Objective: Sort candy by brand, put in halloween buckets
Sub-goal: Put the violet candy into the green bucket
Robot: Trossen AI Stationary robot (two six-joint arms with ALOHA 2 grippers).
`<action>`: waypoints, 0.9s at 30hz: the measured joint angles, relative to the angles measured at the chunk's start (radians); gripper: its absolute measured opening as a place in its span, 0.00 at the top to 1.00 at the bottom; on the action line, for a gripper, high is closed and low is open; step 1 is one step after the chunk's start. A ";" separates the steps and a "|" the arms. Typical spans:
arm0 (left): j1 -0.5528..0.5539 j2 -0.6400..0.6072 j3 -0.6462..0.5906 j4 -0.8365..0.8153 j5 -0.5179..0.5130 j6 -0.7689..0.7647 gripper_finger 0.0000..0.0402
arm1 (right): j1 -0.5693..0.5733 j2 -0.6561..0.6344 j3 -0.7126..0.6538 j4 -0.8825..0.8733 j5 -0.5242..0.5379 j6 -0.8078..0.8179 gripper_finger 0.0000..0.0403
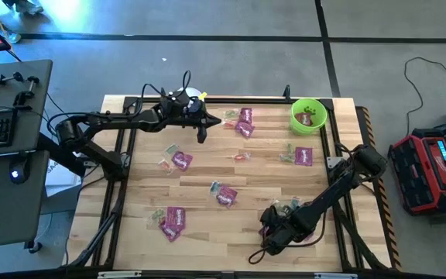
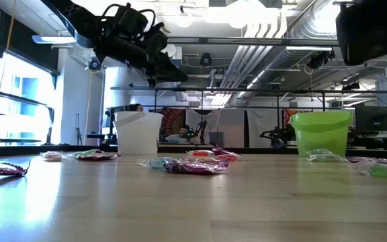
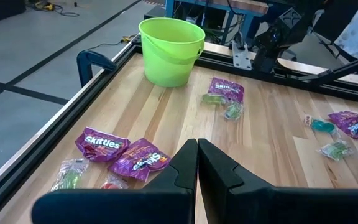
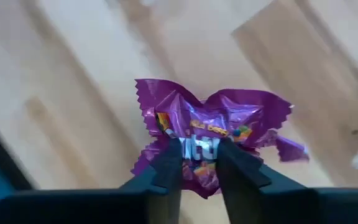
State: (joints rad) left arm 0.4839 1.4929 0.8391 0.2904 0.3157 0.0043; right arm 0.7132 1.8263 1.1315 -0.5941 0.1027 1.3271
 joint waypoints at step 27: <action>0.000 0.000 0.000 0.061 0.035 -0.072 0.99 | -0.383 -0.050 0.720 -0.952 0.269 -0.041 0.97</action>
State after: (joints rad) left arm 0.4839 1.4929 0.8391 0.3511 0.3507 -0.0673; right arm 0.3302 1.7768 1.8515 -1.5459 0.3721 1.2857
